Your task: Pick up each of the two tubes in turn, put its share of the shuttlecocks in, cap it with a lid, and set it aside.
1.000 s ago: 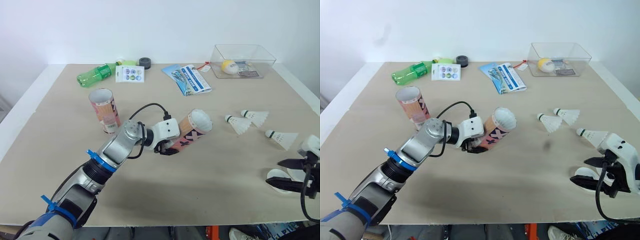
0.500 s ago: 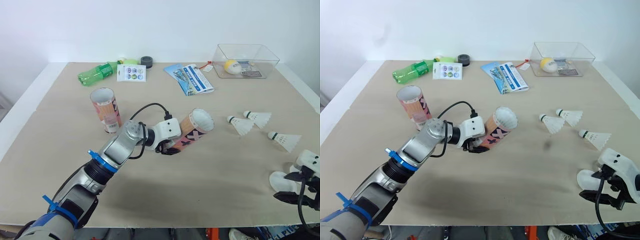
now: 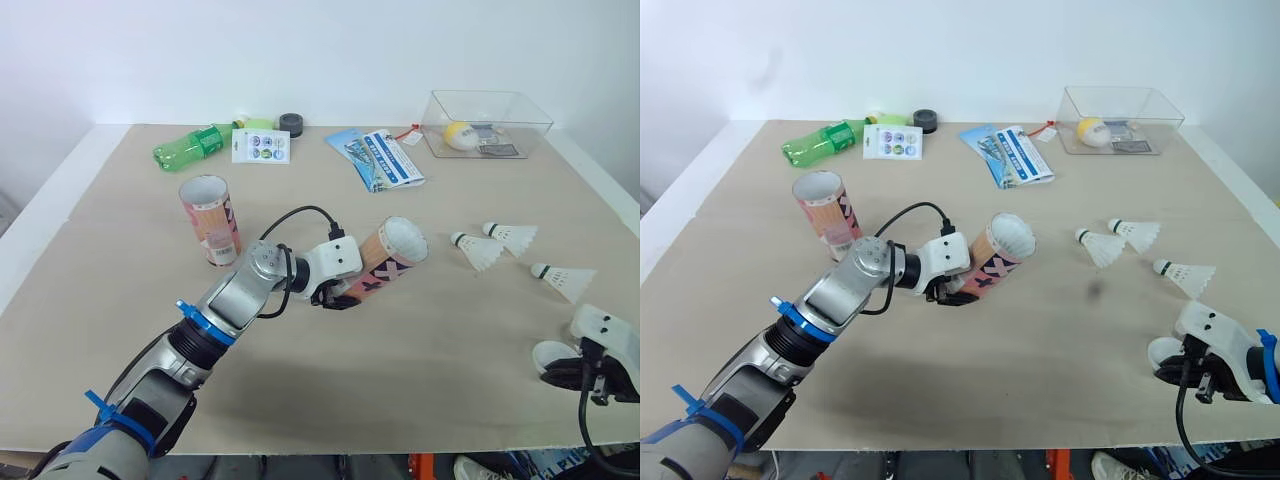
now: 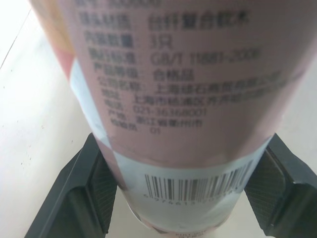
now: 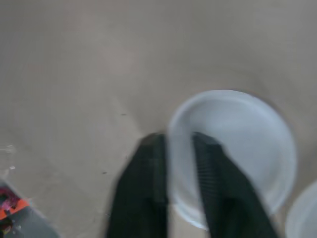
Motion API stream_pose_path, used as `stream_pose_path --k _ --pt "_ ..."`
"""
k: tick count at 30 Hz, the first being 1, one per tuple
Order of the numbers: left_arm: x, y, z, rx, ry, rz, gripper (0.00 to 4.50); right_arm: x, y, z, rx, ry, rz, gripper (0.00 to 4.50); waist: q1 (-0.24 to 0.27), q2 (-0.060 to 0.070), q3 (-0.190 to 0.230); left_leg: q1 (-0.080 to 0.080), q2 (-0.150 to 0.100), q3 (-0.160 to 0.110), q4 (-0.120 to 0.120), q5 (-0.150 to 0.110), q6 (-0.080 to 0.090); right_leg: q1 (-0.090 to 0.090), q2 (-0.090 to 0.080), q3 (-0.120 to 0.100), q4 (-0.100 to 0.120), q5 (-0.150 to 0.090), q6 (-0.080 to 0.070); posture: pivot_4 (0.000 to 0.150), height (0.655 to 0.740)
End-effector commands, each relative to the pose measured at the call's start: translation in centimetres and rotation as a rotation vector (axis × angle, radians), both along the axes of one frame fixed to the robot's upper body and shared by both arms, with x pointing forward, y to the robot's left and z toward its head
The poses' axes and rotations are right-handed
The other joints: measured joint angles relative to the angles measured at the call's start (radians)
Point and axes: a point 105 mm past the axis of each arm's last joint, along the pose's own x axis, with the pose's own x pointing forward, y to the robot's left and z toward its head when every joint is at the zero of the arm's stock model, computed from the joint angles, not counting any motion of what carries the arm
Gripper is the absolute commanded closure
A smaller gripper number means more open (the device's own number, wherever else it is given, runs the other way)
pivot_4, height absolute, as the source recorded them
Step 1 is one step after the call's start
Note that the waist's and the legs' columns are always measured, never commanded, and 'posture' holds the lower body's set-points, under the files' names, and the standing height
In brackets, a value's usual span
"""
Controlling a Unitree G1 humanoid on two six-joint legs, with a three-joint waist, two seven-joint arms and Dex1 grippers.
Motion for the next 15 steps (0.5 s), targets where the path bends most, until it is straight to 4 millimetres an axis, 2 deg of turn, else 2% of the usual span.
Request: stream_pose_path --k 1,5,8,11,15 --pt "0.2 0.0 1.2 -0.024 -0.044 -0.004 1.53 0.3 0.1 -0.2 -0.025 -0.005 0.011 4.44 0.000 0.000 0.000 0.000 0.000 0.000 0.001 0.000 0.000 0.000 0.000 0.000 0.000 0.001 0.000 0.150 0.7400" --pt "0.4 0.1 1.2 -0.023 -0.047 0.004 1.53 0.9 0.8 0.3 -0.036 -0.040 0.053 4.44 -0.003 -0.001 0.000 0.002 0.001 0.000 0.001 0.001 0.000 0.001 0.000 0.000 0.000 0.002 -0.001 0.150 0.7400" --pt "0.5 0.2 1.2 -0.028 -0.043 0.006 1.53 2.1 2.4 1.9 -0.017 -0.118 0.130 4.44 -0.014 0.000 0.000 0.002 0.001 0.000 0.001 0.001 0.000 0.001 0.001 0.000 0.000 0.002 -0.001 0.150 0.7400" --pt "0.8 0.3 1.2 -0.037 -0.042 0.011 1.53 3.5 4.0 4.5 -0.027 -0.210 0.224 4.44 -0.018 0.003 0.000 0.001 0.001 0.001 0.000 0.001 0.000 0.000 0.001 0.000 0.000 0.002 -0.001 0.150 0.7400" --pt "1.0 0.6 0.9 -0.053 -0.035 0.012 1.53 4.8 6.0 9.3 -0.030 -0.331 0.315 4.44 -0.018 0.009 0.001 0.000 0.001 0.000 -0.001 0.001 0.000 -0.001 0.001 0.000 0.000 0.002 -0.001 0.150 0.7400"
